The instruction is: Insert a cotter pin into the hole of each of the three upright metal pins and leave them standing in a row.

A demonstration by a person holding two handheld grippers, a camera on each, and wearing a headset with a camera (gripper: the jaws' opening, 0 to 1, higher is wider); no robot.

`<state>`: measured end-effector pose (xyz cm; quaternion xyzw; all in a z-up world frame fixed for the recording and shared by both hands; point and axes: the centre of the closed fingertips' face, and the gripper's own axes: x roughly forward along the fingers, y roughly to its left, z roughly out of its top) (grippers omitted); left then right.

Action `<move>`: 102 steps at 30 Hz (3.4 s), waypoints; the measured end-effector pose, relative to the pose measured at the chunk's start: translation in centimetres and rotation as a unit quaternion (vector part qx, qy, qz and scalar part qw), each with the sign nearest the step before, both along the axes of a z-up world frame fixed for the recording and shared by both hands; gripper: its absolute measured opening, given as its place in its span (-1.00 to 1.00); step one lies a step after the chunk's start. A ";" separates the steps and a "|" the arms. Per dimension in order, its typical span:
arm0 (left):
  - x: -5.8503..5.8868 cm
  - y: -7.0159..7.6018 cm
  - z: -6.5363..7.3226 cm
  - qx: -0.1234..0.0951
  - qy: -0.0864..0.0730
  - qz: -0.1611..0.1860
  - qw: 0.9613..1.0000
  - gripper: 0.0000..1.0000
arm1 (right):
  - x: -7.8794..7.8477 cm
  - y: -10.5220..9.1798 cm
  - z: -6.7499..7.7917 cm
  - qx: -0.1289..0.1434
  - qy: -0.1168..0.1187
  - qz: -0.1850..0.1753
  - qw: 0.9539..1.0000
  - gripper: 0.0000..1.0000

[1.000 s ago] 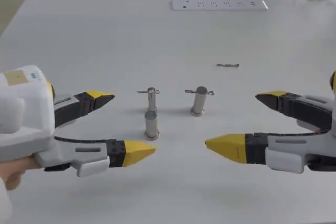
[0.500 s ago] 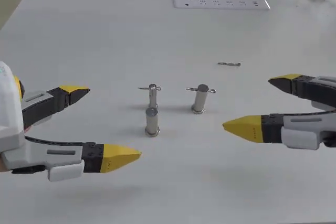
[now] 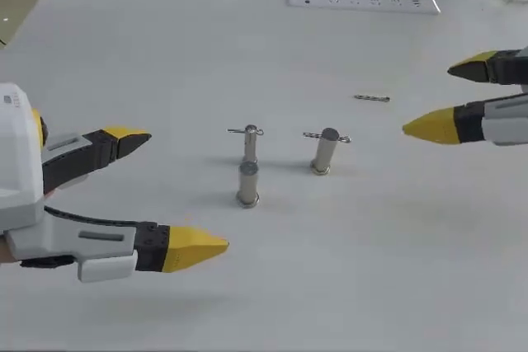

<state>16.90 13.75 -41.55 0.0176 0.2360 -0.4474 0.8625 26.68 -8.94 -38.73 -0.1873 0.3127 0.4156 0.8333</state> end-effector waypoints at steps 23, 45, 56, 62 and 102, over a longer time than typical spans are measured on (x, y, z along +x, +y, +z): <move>-0.5 0.4 -0.4 0.004 0.022 0.020 1.000 0.92 | 5.2 -1.1 -5.8 -0.145 0.046 0.104 0.983 -0.16; -0.5 0.6 -0.8 0.014 0.026 0.025 0.999 0.83 | 8.8 -0.9 -8.9 -0.210 0.071 0.141 0.965 -0.72; -0.5 0.3 -0.8 0.012 0.027 0.024 0.999 0.81 | 9.2 -0.6 -10.2 -0.235 0.086 0.164 0.954 -0.84; -0.3 0.1 -0.3 0.006 0.023 0.027 0.999 0.75 | 8.5 -0.2 -10.9 -0.244 0.099 0.176 0.948 -1.00; 0.2 -1.2 1.2 -0.018 0.012 0.015 1.000 0.74 | 8.4 -0.2 -8.2 -0.270 0.034 0.156 0.950 -1.00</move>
